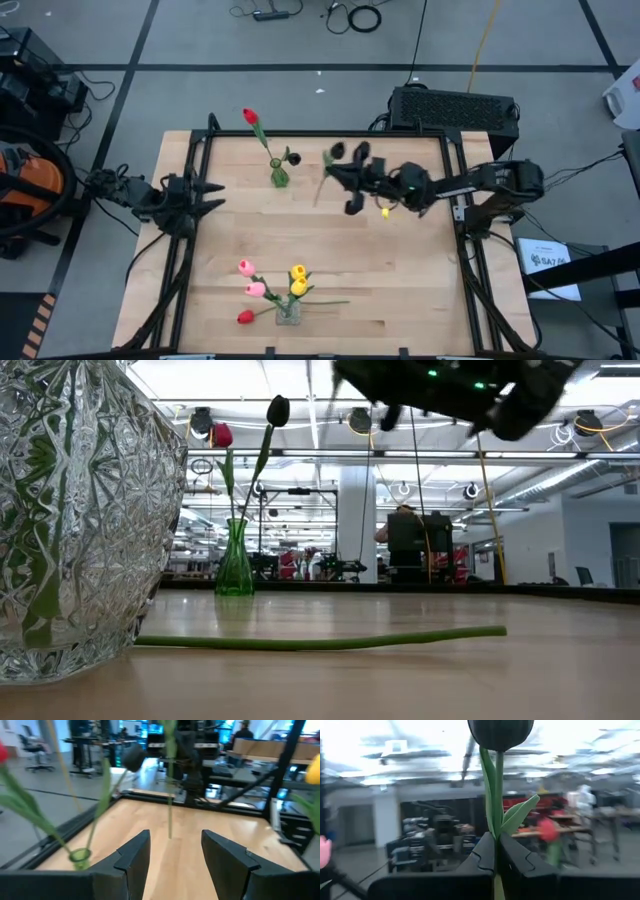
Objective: Sort flowers into vase by color
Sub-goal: Put the black flower into the green vase
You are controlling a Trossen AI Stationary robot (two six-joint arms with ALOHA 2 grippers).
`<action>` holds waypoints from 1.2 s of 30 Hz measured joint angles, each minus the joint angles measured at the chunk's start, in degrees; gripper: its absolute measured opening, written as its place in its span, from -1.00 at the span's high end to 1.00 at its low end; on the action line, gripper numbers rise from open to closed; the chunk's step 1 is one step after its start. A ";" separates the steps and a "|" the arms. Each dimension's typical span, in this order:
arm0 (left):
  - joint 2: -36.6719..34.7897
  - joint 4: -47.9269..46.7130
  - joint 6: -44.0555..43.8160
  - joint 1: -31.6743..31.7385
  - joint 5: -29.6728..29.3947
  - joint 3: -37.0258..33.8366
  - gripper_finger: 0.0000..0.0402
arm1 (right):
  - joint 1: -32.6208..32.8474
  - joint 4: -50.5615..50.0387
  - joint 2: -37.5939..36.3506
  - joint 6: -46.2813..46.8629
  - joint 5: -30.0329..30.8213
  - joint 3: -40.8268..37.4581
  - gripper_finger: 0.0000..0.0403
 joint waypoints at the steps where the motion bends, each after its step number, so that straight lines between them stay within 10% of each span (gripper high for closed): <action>1: 0.00 -0.05 0.01 0.00 -0.98 0.00 0.08 | -0.11 -0.87 1.71 -1.30 -1.81 2.70 1.00; 16: 0.02 -0.30 -0.05 -0.01 -3.62 0.00 0.08 | -8.30 -25.21 24.36 -2.19 -26.73 43.99 1.00; 36: 0.04 -0.23 -0.45 0.00 -3.30 0.00 0.08 | -14.37 -20.47 28.18 -2.81 -27.14 47.55 1.00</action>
